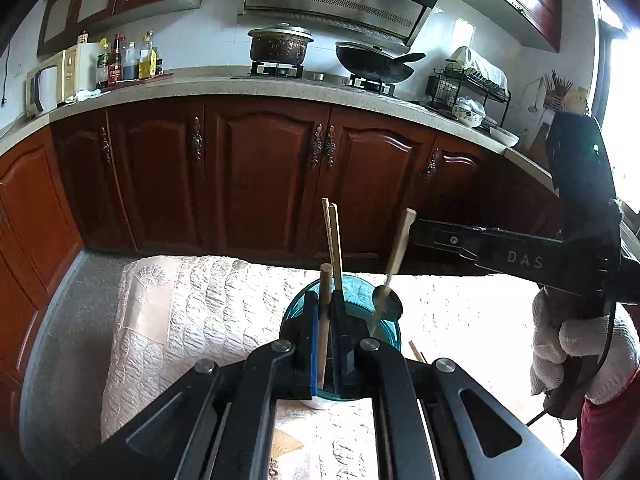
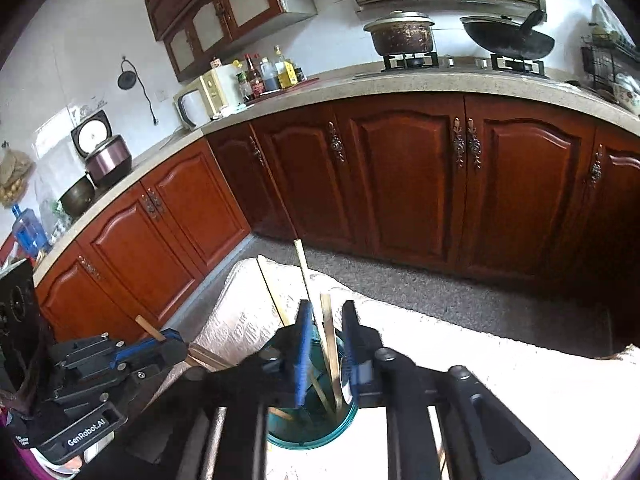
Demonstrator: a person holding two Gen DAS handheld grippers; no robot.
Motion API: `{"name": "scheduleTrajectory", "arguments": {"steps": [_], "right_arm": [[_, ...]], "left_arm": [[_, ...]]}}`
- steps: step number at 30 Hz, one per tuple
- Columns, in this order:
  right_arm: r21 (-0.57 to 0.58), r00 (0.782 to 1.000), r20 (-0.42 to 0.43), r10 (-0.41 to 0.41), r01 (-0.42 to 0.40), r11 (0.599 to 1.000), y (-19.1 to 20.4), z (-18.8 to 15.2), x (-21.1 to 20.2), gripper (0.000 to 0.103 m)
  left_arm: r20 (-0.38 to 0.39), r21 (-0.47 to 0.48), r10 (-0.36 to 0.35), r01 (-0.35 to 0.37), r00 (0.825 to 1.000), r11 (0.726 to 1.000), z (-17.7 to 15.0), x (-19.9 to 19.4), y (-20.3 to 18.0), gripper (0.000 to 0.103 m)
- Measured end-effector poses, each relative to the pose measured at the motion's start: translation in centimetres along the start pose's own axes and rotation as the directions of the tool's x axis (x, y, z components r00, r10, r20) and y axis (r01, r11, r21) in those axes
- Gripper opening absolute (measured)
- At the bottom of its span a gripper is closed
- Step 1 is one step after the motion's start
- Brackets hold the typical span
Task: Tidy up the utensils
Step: 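Open both tools to release the chopsticks into the floral cup, then move both tools back down to the last two chopsticks on the cloth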
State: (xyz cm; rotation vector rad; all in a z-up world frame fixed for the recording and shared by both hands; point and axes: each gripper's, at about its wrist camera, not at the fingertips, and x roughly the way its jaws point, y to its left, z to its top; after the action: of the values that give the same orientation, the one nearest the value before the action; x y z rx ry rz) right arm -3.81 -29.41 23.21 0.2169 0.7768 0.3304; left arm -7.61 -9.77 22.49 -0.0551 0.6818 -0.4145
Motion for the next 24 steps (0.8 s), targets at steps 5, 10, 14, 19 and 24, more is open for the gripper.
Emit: {"name": "scheduleTrajectory", "arguments": {"steps": [5,10,14,19,24], "right_arm": [[0.03,1.0,0.011,0.006,-0.007,1.0,-0.5,-0.9,-1.5,0.027],[0.071,1.0,0.024,-0.005,0.003,0.997,-1.4,-2.6,-3.7,0.036],[0.091,0.999,0.013,-0.031,0.03,0.995,-2.1,-4.3,-5.3,0.038],[0.112,0.998,0.002,-0.065,0.065,0.992,-2.9,-6.3,-7.1,0.044],[0.125,0.994,-0.029,-0.103,0.106,0.986,-4.2,-9.0,-8.4,0.047]], "left_arm": [[0.006,-0.022,-0.008,0.008,1.0,1.0,0.1,-1.3,0.3,0.04],[0.029,-0.033,-0.023,0.024,0.999,0.999,0.0,-3.0,0.1,0.054],[0.046,-0.017,-0.044,0.045,0.998,0.999,-0.1,-4.4,-0.9,0.057],[0.07,0.001,-0.074,0.074,0.995,0.997,-0.2,-5.9,-2.4,0.065],[0.065,0.025,-0.11,0.108,0.992,0.994,-0.7,-6.9,-4.2,0.067]]}}
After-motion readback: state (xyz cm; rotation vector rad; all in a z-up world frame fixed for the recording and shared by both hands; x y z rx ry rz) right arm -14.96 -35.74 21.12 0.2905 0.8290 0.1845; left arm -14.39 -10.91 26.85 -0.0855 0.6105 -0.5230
